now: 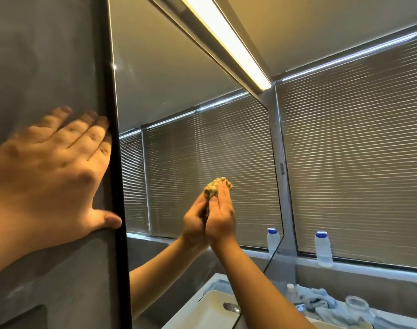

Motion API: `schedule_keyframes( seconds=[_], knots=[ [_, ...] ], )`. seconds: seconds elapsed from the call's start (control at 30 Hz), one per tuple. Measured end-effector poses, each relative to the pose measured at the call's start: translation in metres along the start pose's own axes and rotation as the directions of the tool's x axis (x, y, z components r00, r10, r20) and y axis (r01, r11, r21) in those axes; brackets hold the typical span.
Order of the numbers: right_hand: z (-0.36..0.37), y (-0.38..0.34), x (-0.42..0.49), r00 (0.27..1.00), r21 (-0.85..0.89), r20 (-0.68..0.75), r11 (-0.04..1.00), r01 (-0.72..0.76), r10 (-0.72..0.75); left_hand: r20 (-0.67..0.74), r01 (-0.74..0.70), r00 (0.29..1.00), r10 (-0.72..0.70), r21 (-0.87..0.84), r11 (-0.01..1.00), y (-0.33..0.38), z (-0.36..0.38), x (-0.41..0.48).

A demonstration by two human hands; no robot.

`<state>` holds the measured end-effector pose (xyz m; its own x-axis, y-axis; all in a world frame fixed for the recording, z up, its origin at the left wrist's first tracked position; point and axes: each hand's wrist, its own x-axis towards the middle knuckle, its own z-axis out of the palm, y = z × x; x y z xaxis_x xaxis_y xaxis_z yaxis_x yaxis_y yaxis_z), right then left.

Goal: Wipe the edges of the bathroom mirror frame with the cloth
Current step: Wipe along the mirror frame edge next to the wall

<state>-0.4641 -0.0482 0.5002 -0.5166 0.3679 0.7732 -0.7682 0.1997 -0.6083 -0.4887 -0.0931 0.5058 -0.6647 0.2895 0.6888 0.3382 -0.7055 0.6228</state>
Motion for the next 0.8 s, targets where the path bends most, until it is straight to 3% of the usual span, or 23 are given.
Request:
schedule_keyframes(
  seconds=[0.07, 0.1, 0.2, 0.27, 0.4, 0.47, 0.57, 0.8],
  knots=[
    [0.006, 0.000, -0.004, 0.999, -0.016, 0.008, 0.999, 0.033, -0.033, -0.083, -0.029, 0.996, 0.029, 0.009, 1.000, 0.014, 0.000, -0.006],
    [0.010, -0.006, -0.004, 0.996, 0.000, 0.026, 0.996, 0.088, -0.088, -0.062, -0.039, 0.997, 0.035, -0.070, 0.997, 0.022, 0.001, -0.010],
    [0.020, -0.028, -0.008, 0.956, -0.017, 0.055, 0.957, 0.288, -0.287, -0.095, -0.169, 0.983, 0.160, -0.097, 0.981, 0.043, -0.003, -0.021],
    [0.025, -0.033, -0.003, 0.943, 0.012, 0.069, 0.945, 0.327, -0.327, -0.022, -0.157, 0.987, 0.157, -0.239, 0.958, 0.051, -0.009, -0.012],
    [0.024, -0.027, 0.012, 0.927, 0.033, 0.073, 0.930, 0.365, -0.367, 0.016, -0.260, 0.963, 0.269, -0.208, 0.943, 0.043, -0.006, 0.002],
    [0.023, -0.018, 0.025, 0.935, 0.026, 0.062, 0.937, 0.348, -0.349, 0.030, -0.226, 0.970, 0.241, -0.249, 0.942, 0.036, -0.002, 0.010],
    [0.019, -0.007, 0.041, 0.950, 0.008, 0.039, 0.951, 0.310, -0.310, 0.039, -0.156, 0.986, 0.163, -0.138, 0.978, 0.028, 0.006, 0.030],
    [0.000, 0.018, 0.055, 0.997, -0.023, 0.011, 0.996, 0.082, -0.082, 0.104, 0.006, 0.995, 0.001, -0.065, 0.998, 0.000, 0.004, 0.048]
  ],
)
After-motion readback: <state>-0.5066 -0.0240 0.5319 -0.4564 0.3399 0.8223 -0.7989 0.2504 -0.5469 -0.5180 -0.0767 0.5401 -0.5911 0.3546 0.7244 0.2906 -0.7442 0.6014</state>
